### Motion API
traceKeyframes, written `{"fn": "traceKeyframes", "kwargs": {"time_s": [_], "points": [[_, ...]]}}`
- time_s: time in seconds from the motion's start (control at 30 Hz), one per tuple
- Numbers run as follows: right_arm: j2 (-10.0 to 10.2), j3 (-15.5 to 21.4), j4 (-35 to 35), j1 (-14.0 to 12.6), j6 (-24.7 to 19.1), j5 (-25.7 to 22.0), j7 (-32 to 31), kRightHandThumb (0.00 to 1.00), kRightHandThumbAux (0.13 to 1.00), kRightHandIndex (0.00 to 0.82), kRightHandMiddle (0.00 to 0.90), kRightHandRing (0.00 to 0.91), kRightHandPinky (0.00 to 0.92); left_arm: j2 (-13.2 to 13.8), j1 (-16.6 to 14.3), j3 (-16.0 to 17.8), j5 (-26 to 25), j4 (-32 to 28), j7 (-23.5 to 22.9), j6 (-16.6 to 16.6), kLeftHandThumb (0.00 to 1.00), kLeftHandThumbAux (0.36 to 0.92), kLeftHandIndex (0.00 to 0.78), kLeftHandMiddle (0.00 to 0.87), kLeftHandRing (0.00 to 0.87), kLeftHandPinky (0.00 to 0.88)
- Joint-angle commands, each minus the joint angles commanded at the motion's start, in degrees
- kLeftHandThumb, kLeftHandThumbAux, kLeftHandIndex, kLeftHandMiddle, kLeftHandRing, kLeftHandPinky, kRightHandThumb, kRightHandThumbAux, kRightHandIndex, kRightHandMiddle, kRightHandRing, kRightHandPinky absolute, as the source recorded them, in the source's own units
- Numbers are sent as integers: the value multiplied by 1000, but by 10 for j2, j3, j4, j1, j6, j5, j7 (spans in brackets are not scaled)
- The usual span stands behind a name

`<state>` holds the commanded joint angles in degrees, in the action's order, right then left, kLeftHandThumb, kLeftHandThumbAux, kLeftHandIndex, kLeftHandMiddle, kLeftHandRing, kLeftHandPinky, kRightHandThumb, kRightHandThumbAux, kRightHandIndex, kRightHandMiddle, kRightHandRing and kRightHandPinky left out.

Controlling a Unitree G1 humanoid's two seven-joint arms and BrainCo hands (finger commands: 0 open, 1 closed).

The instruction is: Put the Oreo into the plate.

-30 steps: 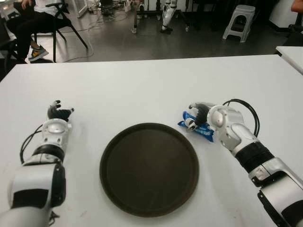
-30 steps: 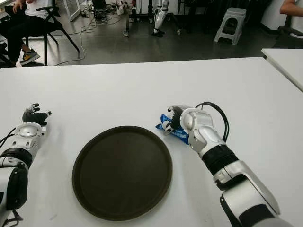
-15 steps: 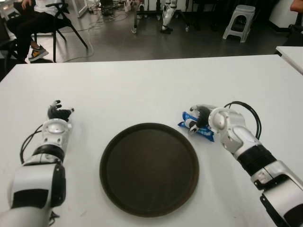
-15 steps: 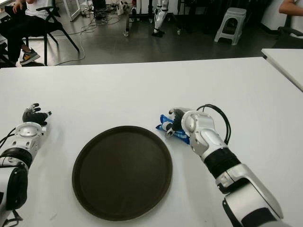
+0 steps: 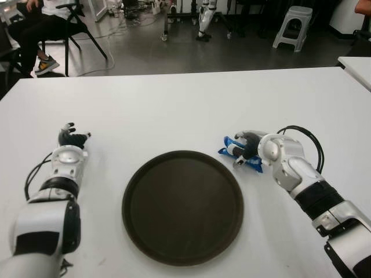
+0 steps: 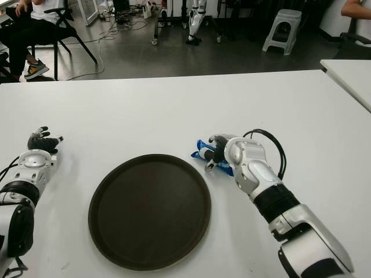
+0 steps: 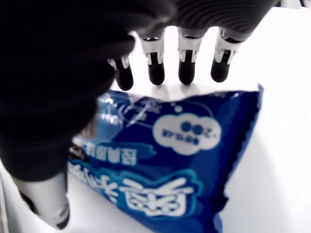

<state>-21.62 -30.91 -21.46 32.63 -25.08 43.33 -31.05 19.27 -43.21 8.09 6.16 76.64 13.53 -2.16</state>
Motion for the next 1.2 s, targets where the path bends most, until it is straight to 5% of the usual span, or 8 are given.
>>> {"fn": "traceKeyframes", "kwargs": {"time_s": [0.5, 1.2], "points": [[-11, -9, 13, -10, 7, 7, 3, 0, 750, 43, 85, 54, 0, 1, 1, 0, 0, 0, 1, -2, 307, 769, 91, 149, 178, 198], [2, -6, -20, 3, 7, -1, 4, 0, 729, 44, 88, 57, 0, 1, 1, -3, 2, 1, -1, 2, 276, 775, 85, 149, 173, 181]]}}
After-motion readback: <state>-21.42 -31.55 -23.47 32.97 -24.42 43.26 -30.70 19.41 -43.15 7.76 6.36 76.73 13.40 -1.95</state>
